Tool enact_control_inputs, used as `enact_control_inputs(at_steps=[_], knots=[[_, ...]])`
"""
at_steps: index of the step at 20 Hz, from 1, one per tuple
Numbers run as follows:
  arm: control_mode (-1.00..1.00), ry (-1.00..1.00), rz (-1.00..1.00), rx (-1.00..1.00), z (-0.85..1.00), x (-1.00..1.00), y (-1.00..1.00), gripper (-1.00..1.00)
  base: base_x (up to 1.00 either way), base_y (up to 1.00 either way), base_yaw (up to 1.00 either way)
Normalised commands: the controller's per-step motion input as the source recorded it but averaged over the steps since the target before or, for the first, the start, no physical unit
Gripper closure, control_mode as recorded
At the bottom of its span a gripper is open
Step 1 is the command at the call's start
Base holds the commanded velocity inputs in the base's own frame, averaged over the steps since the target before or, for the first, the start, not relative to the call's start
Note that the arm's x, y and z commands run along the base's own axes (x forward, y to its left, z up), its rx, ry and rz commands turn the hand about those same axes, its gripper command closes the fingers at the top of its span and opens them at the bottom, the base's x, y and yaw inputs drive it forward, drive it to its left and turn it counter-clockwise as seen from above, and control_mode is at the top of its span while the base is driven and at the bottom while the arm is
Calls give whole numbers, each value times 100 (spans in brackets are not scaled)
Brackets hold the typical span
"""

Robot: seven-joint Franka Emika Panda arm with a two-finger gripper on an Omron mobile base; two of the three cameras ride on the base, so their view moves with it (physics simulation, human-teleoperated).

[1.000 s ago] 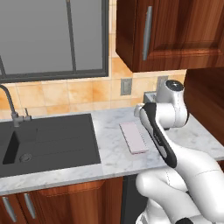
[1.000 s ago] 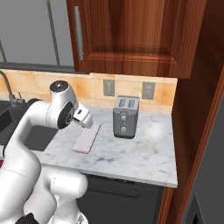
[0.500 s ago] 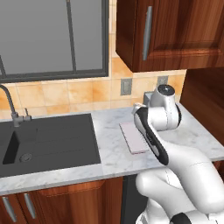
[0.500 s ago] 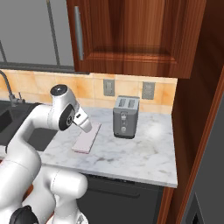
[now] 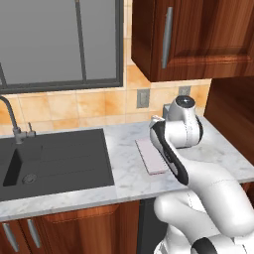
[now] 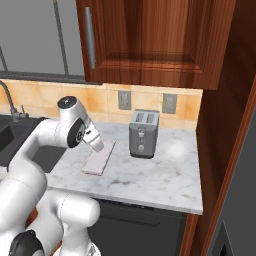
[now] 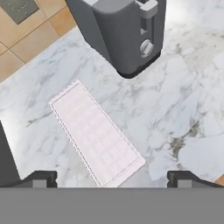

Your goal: The ice cube tray has been filled with water. Take the tray and place it in the freezer to make ice. Close the freezer door after placing the tray.

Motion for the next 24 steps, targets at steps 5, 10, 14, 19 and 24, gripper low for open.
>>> enact_control_inputs(at_steps=[5,10,14,19,24], knots=[[-100,0,0,1,-19,4,-6,-100,0,0,0],[-100,0,0,0,-23,13,-12,-100,0,0,0],[-100,0,0,0,-12,25,-16,-100,0,0,0],[-100,0,0,0,-9,34,-8,-100,0,0,0],[-100,0,0,0,0,40,0,-100,0,0,0]])
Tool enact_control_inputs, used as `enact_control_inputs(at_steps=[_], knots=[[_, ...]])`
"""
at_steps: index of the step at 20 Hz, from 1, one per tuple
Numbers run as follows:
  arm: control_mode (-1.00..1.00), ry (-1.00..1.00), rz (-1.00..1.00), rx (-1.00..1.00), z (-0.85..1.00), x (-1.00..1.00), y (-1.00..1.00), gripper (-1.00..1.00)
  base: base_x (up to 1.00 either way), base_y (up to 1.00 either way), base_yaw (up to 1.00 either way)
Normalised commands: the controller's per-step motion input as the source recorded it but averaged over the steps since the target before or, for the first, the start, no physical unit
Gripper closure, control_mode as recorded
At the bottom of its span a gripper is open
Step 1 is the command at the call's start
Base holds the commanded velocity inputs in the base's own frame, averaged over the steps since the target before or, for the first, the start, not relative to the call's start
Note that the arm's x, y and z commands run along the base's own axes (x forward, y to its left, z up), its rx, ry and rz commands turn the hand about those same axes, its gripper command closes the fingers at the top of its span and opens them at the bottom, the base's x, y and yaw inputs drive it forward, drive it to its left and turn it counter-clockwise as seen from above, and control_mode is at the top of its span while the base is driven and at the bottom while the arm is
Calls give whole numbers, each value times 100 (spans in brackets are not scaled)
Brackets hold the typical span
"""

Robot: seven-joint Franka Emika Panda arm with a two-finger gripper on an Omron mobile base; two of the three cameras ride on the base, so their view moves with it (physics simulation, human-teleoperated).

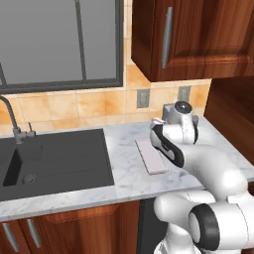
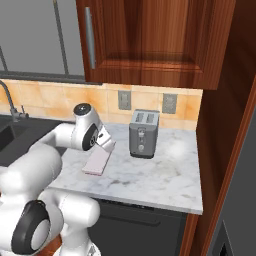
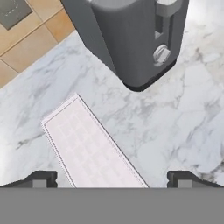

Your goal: The ice cube tray has been filled with water. Take the tray and place it in the freezer to make ice. Close the freezer door after placing the tray.

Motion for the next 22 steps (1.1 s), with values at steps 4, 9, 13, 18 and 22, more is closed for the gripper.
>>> enact_control_inputs(at_steps=[4,9,13,18,22], knots=[[-100,0,0,0,0,26,0,-100,0,0,0],[-100,0,0,0,-2,21,0,-100,0,0,0],[-100,0,0,0,-12,19,0,-100,0,0,0],[-100,0,0,0,-16,23,0,-100,0,0,0],[-100,-2,0,0,-23,27,0,-100,0,0,0]])
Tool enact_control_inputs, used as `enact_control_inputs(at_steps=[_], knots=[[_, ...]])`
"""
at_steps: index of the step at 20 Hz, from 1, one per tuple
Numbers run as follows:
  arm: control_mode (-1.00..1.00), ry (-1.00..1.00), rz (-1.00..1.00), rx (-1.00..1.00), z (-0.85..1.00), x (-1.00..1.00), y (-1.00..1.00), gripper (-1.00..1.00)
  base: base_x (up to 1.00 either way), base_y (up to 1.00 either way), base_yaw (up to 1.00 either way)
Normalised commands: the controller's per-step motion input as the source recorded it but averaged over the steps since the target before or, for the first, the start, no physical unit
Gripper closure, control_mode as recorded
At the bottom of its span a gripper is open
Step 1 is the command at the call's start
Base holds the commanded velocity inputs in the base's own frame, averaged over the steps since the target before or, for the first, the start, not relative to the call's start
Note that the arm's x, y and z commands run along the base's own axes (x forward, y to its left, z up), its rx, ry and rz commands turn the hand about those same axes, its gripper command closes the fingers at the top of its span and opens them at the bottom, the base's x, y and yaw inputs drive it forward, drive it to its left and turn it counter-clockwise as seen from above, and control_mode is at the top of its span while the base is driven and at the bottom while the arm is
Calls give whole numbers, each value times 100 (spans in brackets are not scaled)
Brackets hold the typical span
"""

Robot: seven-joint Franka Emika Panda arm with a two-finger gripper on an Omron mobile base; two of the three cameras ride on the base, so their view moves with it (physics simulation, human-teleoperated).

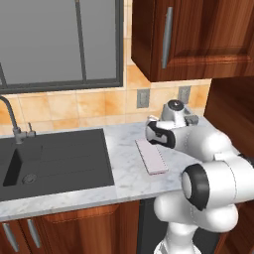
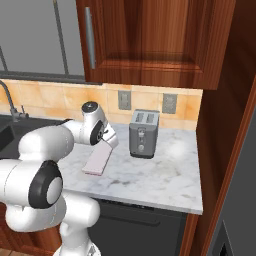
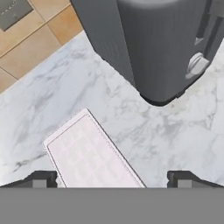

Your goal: The ice cube tray has been filled with water. Take the tray and place it in the freezer to make ice. Close the freezer door after placing the tray.

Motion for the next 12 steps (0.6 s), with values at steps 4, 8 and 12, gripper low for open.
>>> enact_control_inputs(at_steps=[4,8,12], knots=[[-100,-1,0,0,-23,27,0,-100,0,0,0],[-100,-1,0,0,-23,27,0,-100,0,0,0],[-100,0,-1,0,-20,30,0,-100,0,0,0]])
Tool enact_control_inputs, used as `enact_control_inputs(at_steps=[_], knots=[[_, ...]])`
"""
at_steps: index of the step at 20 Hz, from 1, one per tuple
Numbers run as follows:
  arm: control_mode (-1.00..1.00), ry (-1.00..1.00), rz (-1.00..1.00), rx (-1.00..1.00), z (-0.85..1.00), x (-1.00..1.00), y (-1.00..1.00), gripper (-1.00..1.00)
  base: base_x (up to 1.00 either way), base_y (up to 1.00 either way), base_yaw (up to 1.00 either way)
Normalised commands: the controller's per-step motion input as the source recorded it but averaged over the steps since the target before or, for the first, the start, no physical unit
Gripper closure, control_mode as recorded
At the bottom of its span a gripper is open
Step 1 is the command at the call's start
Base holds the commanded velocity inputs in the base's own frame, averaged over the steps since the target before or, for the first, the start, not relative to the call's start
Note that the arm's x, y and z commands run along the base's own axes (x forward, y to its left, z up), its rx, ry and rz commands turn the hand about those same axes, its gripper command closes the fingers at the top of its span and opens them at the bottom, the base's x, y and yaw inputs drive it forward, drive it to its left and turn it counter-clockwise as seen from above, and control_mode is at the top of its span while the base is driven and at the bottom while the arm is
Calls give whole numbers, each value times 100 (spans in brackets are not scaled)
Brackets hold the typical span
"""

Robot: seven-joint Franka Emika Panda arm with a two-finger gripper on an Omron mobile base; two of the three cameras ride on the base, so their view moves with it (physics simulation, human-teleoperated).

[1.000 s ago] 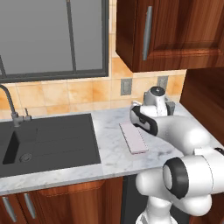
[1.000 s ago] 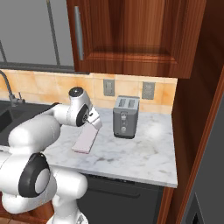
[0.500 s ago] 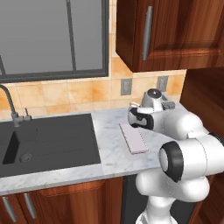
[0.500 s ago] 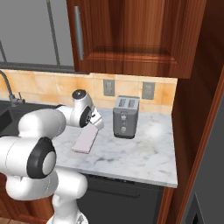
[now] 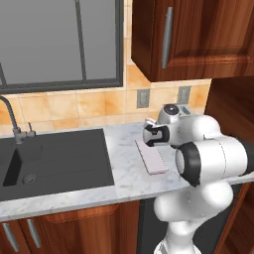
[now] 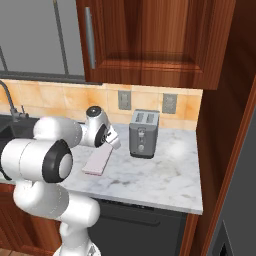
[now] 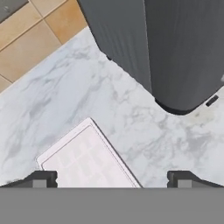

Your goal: The ice cube tray has been filled with water. Take the tray and place it in the freezer to make ice. Close the freezer door after placing the tray.

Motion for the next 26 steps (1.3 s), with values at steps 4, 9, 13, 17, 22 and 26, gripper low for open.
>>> enact_control_inputs(at_steps=[4,9,13,17,22,26], knots=[[-100,0,-1,0,-18,31,0,-100,0,0,0],[-100,0,-1,0,-18,31,0,-100,0,0,0],[-100,0,-1,0,-17,31,0,-100,0,0,0],[-100,0,-2,0,-17,35,0,-100,0,0,0],[-100,0,-3,0,-18,39,0,-100,0,0,0],[-100,0,-3,0,-18,40,0,-100,0,0,0]])
